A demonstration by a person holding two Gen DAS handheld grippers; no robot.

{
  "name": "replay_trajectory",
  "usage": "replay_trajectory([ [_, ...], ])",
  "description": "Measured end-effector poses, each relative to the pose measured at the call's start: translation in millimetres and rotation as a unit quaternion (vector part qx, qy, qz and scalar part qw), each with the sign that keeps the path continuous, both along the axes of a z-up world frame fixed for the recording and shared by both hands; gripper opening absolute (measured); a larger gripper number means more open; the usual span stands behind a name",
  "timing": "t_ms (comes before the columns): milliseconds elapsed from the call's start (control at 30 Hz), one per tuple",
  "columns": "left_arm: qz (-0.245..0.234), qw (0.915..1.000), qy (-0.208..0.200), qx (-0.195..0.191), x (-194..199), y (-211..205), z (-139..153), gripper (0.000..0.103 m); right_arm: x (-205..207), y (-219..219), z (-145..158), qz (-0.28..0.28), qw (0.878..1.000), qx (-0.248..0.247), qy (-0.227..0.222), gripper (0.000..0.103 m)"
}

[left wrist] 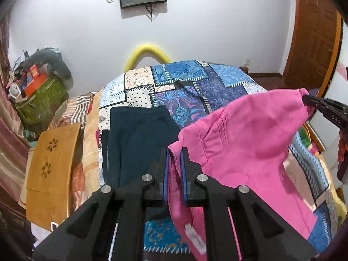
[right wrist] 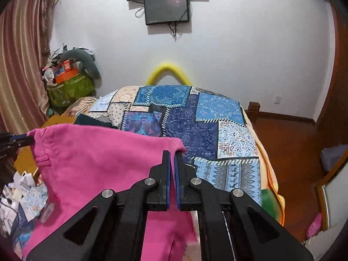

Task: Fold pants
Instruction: 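Lift the trousers with the left gripper while the right gripper lifts the other edge, folding over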

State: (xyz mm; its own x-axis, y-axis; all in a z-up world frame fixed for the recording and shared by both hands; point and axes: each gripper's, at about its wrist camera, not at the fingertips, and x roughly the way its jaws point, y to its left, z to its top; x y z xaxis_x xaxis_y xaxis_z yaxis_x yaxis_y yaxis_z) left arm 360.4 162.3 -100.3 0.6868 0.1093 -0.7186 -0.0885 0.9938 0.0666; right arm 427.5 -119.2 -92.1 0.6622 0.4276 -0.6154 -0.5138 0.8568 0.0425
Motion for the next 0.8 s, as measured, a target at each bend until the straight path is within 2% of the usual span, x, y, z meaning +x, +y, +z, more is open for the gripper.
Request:
replay_trajectory([
  [467,-0.052,0.9986,0.006,0.012,-101.3,-51.5,-20.6,0.008,-80.3,-42.1,-19.7,0.020,1.000,-0.004,0.021,0.003],
  [633,-0.054,0.9983,0.024,-0.004,-128.7,-59.8,-39.3,0.007,-103.3,-59.4,-37.2,0.020,0.999,-0.016,0.039,0.003],
  [800,-0.062,0.9959,0.060,-0.028,-151.1,-67.0,-67.5,0.006,-125.5,-75.5,-64.2,0.017,0.997,-0.025,0.065,0.003],
])
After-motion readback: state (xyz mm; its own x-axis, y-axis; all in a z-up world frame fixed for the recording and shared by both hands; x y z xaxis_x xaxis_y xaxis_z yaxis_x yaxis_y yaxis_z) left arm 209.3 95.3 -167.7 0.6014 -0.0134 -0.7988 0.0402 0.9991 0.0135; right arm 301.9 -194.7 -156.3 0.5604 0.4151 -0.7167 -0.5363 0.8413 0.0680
